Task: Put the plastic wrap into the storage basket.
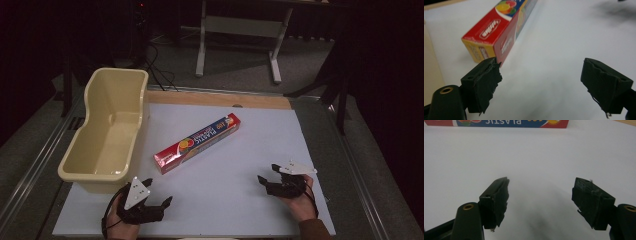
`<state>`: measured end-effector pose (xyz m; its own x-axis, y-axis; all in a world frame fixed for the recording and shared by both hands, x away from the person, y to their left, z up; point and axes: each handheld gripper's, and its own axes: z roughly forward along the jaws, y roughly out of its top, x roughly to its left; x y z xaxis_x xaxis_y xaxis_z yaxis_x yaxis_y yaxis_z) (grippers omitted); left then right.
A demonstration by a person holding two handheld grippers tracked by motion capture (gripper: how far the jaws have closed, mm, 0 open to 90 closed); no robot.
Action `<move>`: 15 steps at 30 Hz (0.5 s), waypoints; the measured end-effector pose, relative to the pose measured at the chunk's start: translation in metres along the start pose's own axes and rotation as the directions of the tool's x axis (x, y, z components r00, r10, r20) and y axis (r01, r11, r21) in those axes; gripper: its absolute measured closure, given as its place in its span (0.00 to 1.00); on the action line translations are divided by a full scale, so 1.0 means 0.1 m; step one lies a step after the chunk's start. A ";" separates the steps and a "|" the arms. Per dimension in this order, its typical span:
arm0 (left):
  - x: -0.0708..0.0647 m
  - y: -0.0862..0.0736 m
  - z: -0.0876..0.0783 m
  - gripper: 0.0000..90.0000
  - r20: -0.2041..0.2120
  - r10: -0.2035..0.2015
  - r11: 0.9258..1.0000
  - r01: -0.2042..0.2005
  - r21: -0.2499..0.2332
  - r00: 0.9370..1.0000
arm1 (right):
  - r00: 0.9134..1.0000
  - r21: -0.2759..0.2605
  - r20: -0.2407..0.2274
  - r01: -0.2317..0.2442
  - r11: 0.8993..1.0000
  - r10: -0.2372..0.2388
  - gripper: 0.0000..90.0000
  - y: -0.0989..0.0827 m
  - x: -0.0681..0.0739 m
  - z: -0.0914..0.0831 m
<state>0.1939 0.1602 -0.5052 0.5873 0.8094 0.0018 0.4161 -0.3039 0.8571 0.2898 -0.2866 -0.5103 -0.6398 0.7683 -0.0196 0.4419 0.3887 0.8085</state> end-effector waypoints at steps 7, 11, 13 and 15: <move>0.01 0.01 0.01 0.17 0.000 0.005 1.000 -0.005 -0.011 1.000 | 1.000 -0.001 0.001 -0.017 1.000 0.017 0.32 0.00 -0.04 0.02; 0.00 0.01 0.01 0.17 0.004 0.008 1.000 -0.008 -0.017 1.000 | 1.000 0.000 0.001 -0.009 1.000 0.009 0.32 0.00 -0.03 0.02; -0.01 0.02 0.01 0.17 0.002 0.009 1.000 -0.009 -0.023 1.000 | 1.000 0.000 0.000 -0.004 1.000 0.004 0.32 0.00 -0.02 0.03; -0.01 0.02 0.01 0.17 0.003 0.008 1.000 -0.008 -0.024 1.000 | 1.000 -0.002 -0.001 -0.006 1.000 0.006 0.32 0.00 -0.02 0.03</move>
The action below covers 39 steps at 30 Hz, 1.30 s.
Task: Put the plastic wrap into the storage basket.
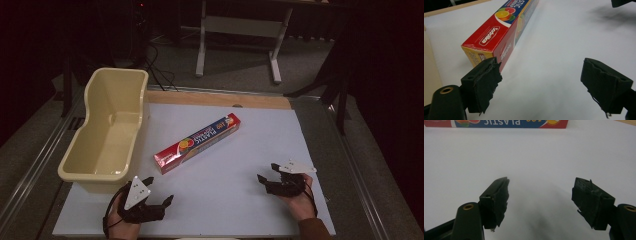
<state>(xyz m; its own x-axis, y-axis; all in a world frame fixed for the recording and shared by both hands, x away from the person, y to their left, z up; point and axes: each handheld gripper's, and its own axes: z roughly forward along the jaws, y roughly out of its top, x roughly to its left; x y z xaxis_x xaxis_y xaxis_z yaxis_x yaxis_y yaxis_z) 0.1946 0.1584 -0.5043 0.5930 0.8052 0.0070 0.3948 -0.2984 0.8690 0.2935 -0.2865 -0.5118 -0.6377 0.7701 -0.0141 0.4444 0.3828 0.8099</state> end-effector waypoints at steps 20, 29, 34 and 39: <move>0.01 -0.02 -0.02 0.17 0.001 -0.022 1.000 0.022 -0.012 1.000 | 0.999 -0.074 -0.033 0.030 0.997 -0.032 0.43 0.40 -0.01 0.20; 0.00 -0.02 -0.01 0.17 0.011 -0.020 1.000 0.020 -0.009 1.000 | 0.995 -0.100 -0.054 0.074 0.992 -0.079 0.45 0.71 0.00 0.36; -0.01 -0.02 -0.01 0.17 0.020 -0.024 1.000 0.024 -0.010 1.000 | 0.992 -0.113 -0.048 0.107 0.988 -0.113 0.48 0.90 0.03 0.47; -0.01 -0.02 -0.02 0.17 0.024 -0.021 1.000 0.021 -0.009 0.999 | 0.991 -0.122 -0.048 0.117 0.986 -0.124 0.53 1.03 0.02 0.61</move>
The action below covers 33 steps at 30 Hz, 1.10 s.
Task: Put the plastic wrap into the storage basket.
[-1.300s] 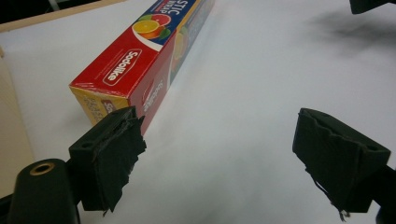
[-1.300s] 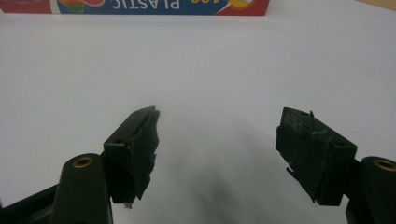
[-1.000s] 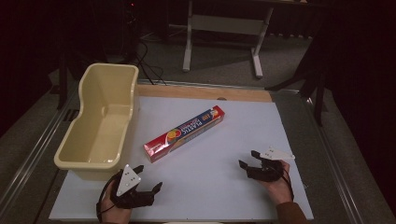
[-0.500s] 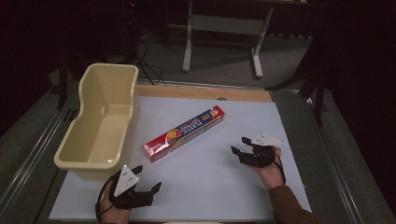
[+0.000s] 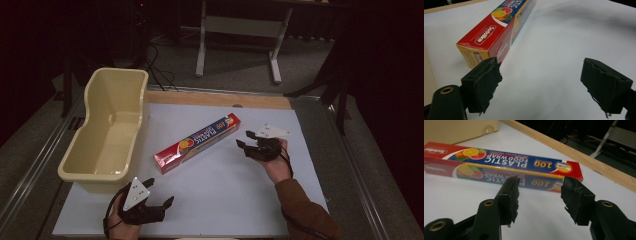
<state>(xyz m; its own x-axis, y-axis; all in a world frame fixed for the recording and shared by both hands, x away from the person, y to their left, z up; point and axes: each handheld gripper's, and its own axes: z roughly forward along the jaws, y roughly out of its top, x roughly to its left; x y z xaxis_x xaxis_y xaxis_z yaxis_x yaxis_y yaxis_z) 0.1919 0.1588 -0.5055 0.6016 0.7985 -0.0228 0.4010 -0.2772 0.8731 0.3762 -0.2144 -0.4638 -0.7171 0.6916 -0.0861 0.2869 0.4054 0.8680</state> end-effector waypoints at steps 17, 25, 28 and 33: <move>-0.01 -0.01 -0.01 0.17 0.005 -0.004 1.000 0.004 -0.011 1.000 | 0.998 0.001 -0.011 -0.061 0.998 0.061 0.70 0.28 -0.14 0.76; 0.00 -0.03 -0.05 0.17 0.004 -0.022 0.999 0.022 -0.025 1.000 | 0.999 0.040 0.006 -0.054 0.998 0.053 0.87 0.41 -0.14 1.12; 0.01 -0.03 -0.05 0.17 0.003 -0.023 0.999 0.023 -0.024 1.000 | 0.998 0.064 0.016 -0.066 0.996 0.065 0.96 0.44 -0.16 1.24; 0.01 -0.03 -0.06 0.17 0.004 -0.023 0.999 0.023 -0.029 1.000 | 0.995 0.104 0.044 -0.093 0.990 0.089 1.00 0.47 -0.16 1.39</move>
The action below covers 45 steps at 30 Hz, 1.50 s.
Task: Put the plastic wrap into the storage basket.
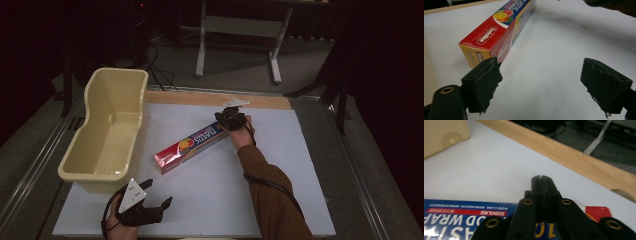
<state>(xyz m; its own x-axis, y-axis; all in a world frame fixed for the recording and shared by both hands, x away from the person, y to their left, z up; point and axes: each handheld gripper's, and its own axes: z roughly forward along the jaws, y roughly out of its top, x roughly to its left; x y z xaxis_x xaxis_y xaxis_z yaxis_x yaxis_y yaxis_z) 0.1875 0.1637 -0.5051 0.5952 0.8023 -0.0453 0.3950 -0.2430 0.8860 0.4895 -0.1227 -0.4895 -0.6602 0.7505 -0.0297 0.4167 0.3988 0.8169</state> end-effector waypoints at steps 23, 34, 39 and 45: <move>-0.01 -0.02 -0.05 0.18 -0.005 -0.006 1.000 0.006 -0.012 1.000 | 0.988 0.390 0.083 0.088 0.917 -0.131 1.00 0.26 0.02 0.24; -0.03 -0.02 -0.05 0.18 -0.011 -0.001 1.000 0.000 -0.018 1.000 | 0.996 0.441 0.066 0.028 0.897 -0.064 1.00 0.01 -0.06 -0.04; -0.04 -0.01 -0.03 0.18 -0.012 0.009 1.000 -0.009 -0.016 1.000 | 0.999 0.435 0.033 0.006 0.901 -0.023 1.00 -0.18 -0.08 -0.30; -0.07 0.00 0.00 0.18 -0.005 0.020 1.000 -0.020 -0.013 1.000 | 1.000 0.445 -0.025 0.007 0.895 0.004 1.00 -0.44 -0.06 -0.65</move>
<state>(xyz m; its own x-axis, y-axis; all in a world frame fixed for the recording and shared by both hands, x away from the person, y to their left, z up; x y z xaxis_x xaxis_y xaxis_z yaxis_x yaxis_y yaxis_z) 0.1835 0.1577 -0.5047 0.5997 0.7998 -0.0250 0.3738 -0.2523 0.8926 0.4349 -0.1788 -0.4875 -0.6735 0.7391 -0.0119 0.6467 0.5970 0.4748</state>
